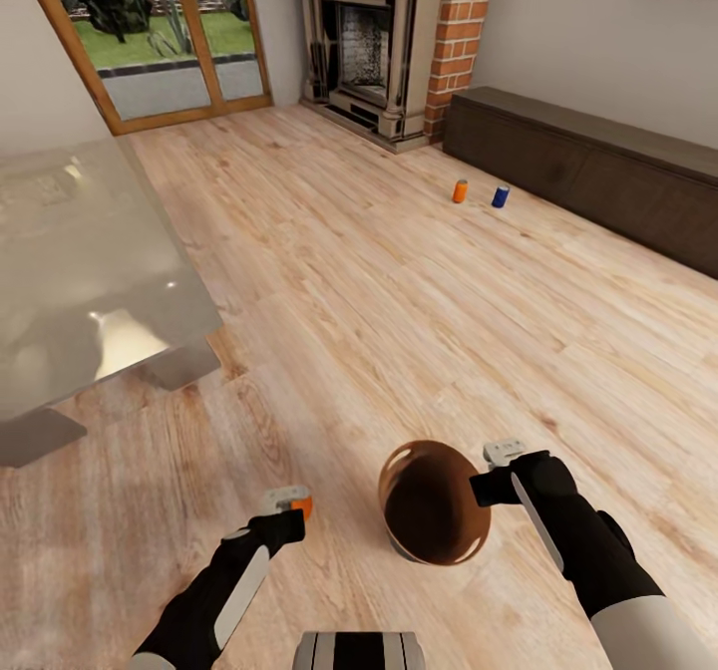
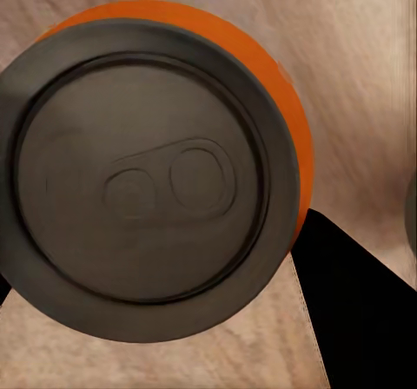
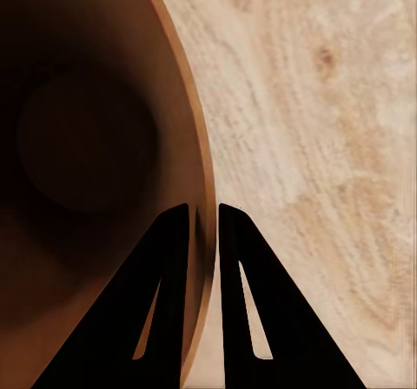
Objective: Put the three can of soda from the living room inside the tash can in the kitchen.
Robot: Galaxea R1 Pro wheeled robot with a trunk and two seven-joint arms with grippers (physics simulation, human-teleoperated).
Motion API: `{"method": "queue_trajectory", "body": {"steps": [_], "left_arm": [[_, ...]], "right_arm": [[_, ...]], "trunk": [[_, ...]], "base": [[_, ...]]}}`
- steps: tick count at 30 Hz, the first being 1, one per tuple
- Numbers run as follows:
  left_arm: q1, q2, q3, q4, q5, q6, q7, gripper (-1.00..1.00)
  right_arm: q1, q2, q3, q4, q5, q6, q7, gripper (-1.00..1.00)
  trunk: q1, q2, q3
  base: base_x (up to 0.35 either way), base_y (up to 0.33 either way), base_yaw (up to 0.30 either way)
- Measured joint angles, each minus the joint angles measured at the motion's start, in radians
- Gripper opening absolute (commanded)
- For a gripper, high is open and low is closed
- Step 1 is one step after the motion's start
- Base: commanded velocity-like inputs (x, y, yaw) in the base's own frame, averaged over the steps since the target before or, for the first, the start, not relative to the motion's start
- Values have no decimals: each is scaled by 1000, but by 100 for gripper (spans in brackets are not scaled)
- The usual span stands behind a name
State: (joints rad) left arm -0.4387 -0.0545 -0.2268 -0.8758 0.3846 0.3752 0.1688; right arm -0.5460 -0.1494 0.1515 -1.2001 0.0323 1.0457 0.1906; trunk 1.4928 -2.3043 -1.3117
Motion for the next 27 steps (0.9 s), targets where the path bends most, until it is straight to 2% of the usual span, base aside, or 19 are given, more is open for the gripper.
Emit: {"method": "queue_trajectory", "body": {"steps": [15,27], "left_arm": [[69,1,1,-219,1,104,0,-100],[99,1,1,-338,2,170,-2,-100]], "right_arm": [[0,-4,-3,8,-2,0,-2,-100],[0,-4,-2,8,-1,0,-2,-100]], "trunk": [[-58,105,37],[-104,189,67]], "base": [[0,0,93],[0,0,97]]}}
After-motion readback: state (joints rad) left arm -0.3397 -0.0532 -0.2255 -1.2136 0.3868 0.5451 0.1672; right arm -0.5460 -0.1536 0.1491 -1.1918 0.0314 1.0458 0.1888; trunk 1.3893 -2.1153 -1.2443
